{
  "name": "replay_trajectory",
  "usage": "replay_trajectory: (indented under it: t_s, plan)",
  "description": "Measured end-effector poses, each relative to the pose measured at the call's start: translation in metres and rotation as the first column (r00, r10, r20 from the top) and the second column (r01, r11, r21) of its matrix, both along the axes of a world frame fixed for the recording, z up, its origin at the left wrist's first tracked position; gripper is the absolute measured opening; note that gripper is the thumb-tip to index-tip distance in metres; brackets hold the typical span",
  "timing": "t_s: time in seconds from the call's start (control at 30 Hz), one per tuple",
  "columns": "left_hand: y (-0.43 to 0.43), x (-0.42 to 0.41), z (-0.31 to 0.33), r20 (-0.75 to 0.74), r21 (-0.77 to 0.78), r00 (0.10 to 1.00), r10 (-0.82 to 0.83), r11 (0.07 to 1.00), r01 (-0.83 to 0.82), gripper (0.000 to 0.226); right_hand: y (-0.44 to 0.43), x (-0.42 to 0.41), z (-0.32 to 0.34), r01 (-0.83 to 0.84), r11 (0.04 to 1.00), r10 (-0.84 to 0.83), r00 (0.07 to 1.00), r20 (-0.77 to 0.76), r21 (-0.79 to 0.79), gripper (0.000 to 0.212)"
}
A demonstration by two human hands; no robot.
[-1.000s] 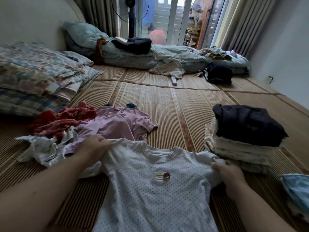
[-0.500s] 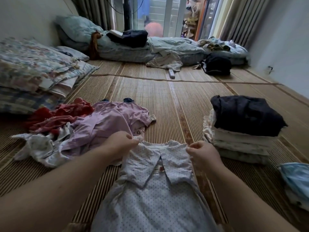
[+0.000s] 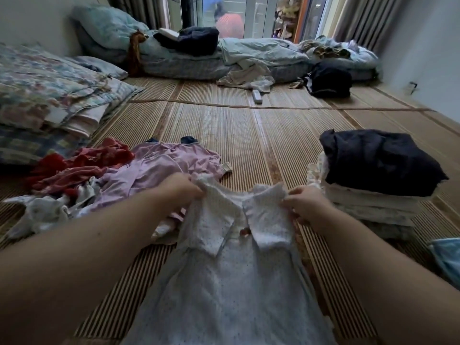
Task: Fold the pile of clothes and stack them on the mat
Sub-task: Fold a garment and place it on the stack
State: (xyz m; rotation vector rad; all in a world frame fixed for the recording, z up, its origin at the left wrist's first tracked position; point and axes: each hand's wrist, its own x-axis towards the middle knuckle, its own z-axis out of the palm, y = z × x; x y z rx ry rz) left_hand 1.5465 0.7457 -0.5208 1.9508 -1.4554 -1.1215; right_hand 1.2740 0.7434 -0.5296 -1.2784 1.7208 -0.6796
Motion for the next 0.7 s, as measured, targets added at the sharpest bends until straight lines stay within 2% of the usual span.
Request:
replay_trajectory:
  t_s: [0.13, 0.27, 0.37, 0.47, 0.53, 0.6, 0.7]
  plan:
    - [-0.015, 0.002, 0.027, -0.039, -0.189, 0.998, 0.050, 0.980, -0.057, 0.007, -0.015, -0.002, 0.015, 0.092, 0.986, -0.071, 0.986, 0.153, -0.140, 0.014]
    - [-0.001, 0.005, 0.034, -0.033, -0.283, 0.998, -0.056, 0.958, 0.044, 0.008, -0.003, -0.004, 0.016, 0.090, 0.972, -0.028, 0.962, 0.273, -0.218, 0.014]
    - [0.026, 0.012, 0.021, 0.098, -0.351, 0.984, -0.151, 0.920, 0.176, 0.009, 0.028, -0.013, 0.013, -0.070, 0.945, 0.090, 0.995, 0.051, -0.318, 0.014]
    - [0.068, 0.026, 0.000, 0.174, -0.395, 0.956, -0.238, 0.872, 0.289, 0.013, 0.071, -0.026, 0.003, -0.195, 0.914, 0.164, 0.980, -0.117, -0.355, 0.020]
    - [0.096, 0.036, -0.015, 0.188, -0.391, 0.934, -0.302, 0.850, 0.354, 0.017, 0.100, -0.036, -0.011, -0.242, 0.925, 0.202, 0.966, -0.160, -0.293, 0.026]
    - [0.119, 0.045, -0.034, 0.276, -0.310, 0.878, -0.390, 0.829, 0.465, 0.020, 0.126, -0.044, -0.021, -0.316, 0.931, 0.282, 0.940, -0.192, -0.183, 0.036]
    - [0.134, 0.052, -0.057, 0.498, -0.171, 0.692, -0.522, 0.723, 0.669, 0.027, 0.145, -0.045, -0.025, -0.413, 0.911, 0.389, 0.873, -0.294, -0.021, 0.032]
